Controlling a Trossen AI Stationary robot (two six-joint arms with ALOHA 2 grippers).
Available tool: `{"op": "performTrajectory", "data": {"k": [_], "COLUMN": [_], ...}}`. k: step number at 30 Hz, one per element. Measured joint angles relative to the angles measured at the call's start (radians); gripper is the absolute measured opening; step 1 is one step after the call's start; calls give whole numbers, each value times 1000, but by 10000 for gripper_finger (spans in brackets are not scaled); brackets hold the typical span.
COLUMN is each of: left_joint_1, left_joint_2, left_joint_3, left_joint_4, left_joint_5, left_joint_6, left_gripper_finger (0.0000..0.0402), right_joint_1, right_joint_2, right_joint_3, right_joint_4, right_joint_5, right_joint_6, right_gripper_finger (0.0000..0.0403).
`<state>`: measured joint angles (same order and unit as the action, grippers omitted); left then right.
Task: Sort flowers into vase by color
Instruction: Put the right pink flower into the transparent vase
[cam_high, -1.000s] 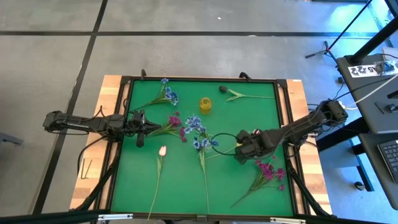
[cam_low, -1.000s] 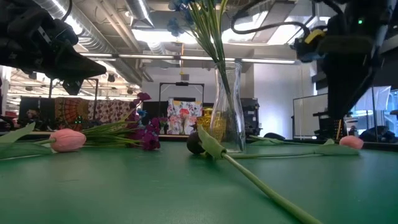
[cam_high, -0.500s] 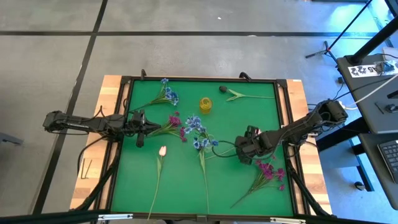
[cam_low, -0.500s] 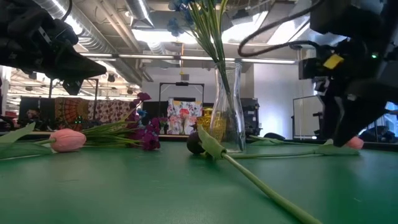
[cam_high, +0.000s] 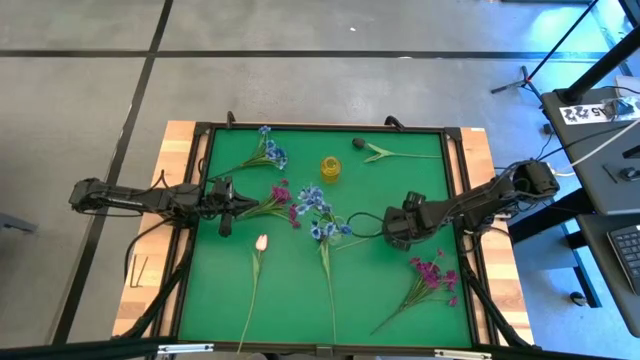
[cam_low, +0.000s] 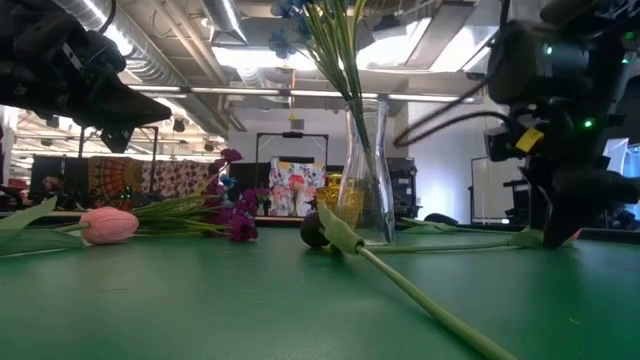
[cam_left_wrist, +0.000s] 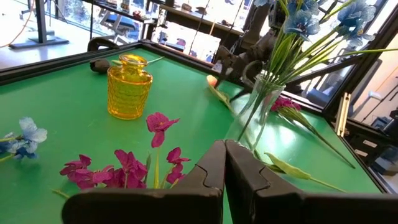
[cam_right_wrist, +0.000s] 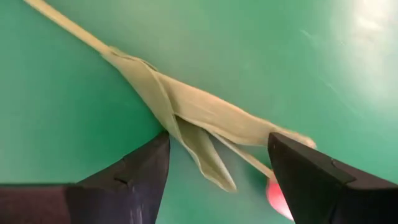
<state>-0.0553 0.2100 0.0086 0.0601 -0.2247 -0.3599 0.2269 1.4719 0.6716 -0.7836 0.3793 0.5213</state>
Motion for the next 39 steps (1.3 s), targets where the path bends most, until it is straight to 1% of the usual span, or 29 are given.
{"op": "performTrajectory", "data": {"k": [7,8,11,14,19,21,23,25,28,31,34,39], "left_joint_1": [0,0,0,0,0,0,0,0,0,0,0,0], "left_joint_2": [0,0,0,0,0,0,0,0,0,0,0,0], "left_joint_3": [0,0,0,0,0,0,0,0,0,0,0,0], "left_joint_4": [0,0,0,0,0,0,0,0,0,0,0,0], "left_joint_5": [1,1,1,1,2,2,2,2,2,2,2,2], "left_joint_6": [0,0,0,0,-2,-4,-5,-12,-30,-31,-31,-31], "left_gripper_finger": [0,0,0,0,0,0,0,0,0,0,0,0], "right_joint_1": [-45,-53,-83,-99,-96,-96,-96,-96,-96,-96,-96,-96], "right_joint_2": [3,3,3,3,-15,-34,-65,-105,-173,-208,-209,-186], "right_joint_3": [-6,-6,4,24,99,133,167,185,171,121,58,-42], "right_joint_4": [-187,-198,-194,-201,-259,-274,-295,-295,-230,-124,13,246], "right_joint_5": [112,128,135,120,46,12,0,-15,-38,-100,-179,-302], "right_joint_6": [-30,-21,-12,7,91,138,194,282,445,537,598,632], "right_gripper_finger": [269,269,269,269,269,269,269,268,269,269,269,269]}}
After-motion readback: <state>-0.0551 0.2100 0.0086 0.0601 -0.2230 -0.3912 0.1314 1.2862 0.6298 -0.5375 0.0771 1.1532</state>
